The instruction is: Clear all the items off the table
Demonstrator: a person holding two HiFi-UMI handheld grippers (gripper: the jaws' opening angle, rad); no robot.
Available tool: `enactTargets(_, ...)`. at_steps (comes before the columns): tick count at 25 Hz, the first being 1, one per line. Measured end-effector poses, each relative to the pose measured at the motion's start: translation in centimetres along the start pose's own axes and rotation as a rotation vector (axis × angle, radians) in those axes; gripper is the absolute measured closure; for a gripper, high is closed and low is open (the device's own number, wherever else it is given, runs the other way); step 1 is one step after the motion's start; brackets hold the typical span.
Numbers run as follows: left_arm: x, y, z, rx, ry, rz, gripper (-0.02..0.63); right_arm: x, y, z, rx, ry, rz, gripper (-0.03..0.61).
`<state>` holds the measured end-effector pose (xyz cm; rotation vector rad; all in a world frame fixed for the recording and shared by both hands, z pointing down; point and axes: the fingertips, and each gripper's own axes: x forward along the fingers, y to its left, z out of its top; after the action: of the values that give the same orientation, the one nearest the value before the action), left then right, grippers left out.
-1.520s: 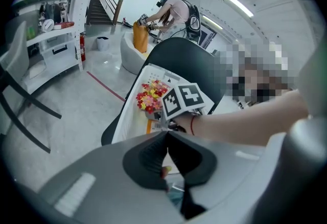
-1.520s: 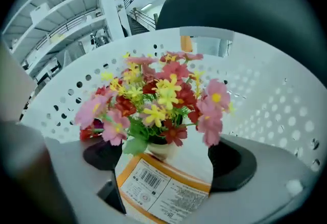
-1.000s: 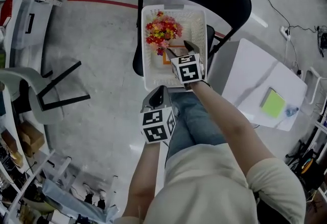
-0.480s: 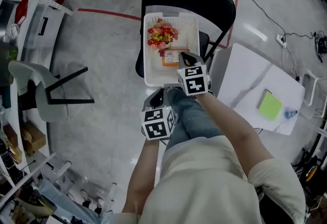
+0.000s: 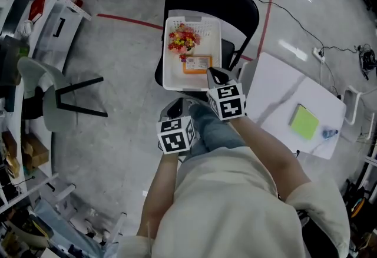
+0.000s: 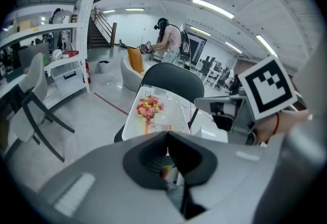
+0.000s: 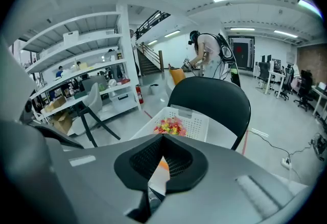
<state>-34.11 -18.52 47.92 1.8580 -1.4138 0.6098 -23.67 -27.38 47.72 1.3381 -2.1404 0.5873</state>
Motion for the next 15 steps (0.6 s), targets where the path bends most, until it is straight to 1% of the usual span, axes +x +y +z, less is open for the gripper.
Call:
enactTargets(5,-2.1,-1.6,-0.7,-0.015,-0.032,-0.019,0.606,-4.3,1.4,-0.5,0.005,-0.037,0.042,0.58)
enactTargets(11,-4.4,-3.6,-1.0,0.02,-0.077,-0.077,0.606,-8.4,3.0,-1.5,-0.012,-0.073,0.082,0.58)
enactTargets(15,-5.9,-4.0,-0.9,0.023,-0.11,-0.059,0.606,-10.4,3.6,-2.2,-0.009,-0.085,0.091,0.58)
